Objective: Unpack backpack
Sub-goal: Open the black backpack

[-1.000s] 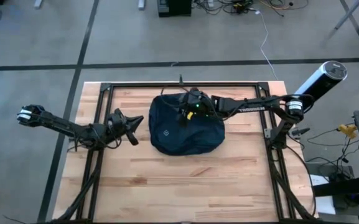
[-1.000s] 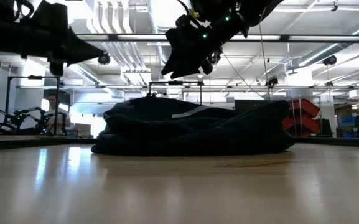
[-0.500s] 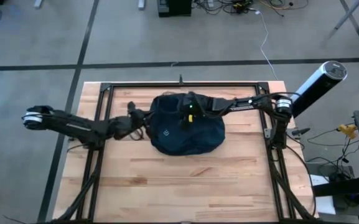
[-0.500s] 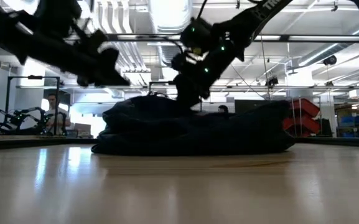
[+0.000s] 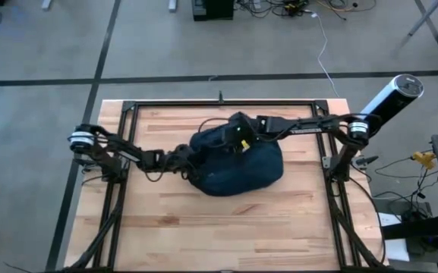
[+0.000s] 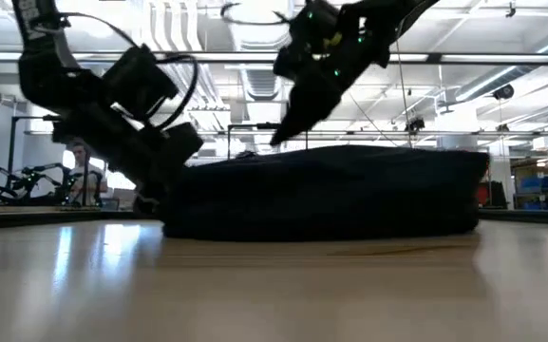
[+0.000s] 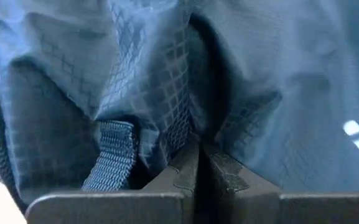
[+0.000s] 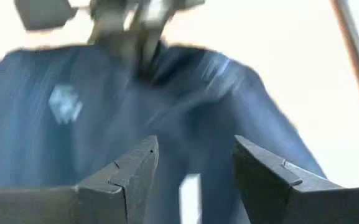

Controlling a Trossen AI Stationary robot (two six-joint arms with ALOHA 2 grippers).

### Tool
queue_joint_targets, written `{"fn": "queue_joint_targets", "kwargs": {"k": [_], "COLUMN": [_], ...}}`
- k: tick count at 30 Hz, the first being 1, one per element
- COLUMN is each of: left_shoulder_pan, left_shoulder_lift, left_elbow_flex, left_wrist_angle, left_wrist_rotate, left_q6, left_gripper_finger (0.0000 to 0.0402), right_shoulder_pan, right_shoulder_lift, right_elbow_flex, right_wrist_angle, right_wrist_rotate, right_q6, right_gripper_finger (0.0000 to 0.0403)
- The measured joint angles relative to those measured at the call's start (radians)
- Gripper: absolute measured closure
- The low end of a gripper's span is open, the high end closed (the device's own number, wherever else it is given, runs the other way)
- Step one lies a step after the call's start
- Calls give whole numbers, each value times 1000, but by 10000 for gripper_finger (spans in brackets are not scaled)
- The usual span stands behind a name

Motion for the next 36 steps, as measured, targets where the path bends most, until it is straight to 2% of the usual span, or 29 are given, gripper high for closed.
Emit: {"fn": "queue_joint_targets", "kwargs": {"k": [5, 7, 10, 13, 19, 24, 28, 30, 36], "left_shoulder_pan": [-3, -5, -8, -8, -6, 24, 58, 72, 93], "left_shoulder_lift": [-102, -156, -235, -290, -352, -323, -263, -228, -135], "left_elbow_flex": [126, 185, 276, 326, 335, 329, 332, 332, 356], "left_wrist_angle": [-208, -344, -558, -644, -634, -615, -563, -516, -454], "left_wrist_rotate": [16, 13, -20, -42, -24, -23, -26, -61, -78], "left_q6": [39, 79, 196, 287, 396, 425, 480, 489, 508], "left_gripper_finger": [396, 396, 396, 396, 372, 301, 228, 199, 161], "right_shoulder_pan": [6, 9, 13, 16, 40, 77, 98, 99, 72], "right_shoulder_lift": [-6, -7, -11, -20, -30, -48, -70, -70, -41], "right_elbow_flex": [-15, -22, -30, -29, -26, -26, -25, -25, -25], "right_wrist_angle": [-5, -8, -9, 1, -4, -11, -6, -7, -3], "right_wrist_rotate": [-57, -74, -56, -2, 104, 159, 253, 276, 277], "right_q6": [-31, -38, -2, 59, 106, 155, 158, 146, 139], "right_gripper_finger": [217, 217, 217, 217, 217, 217, 217, 217, 217]}}
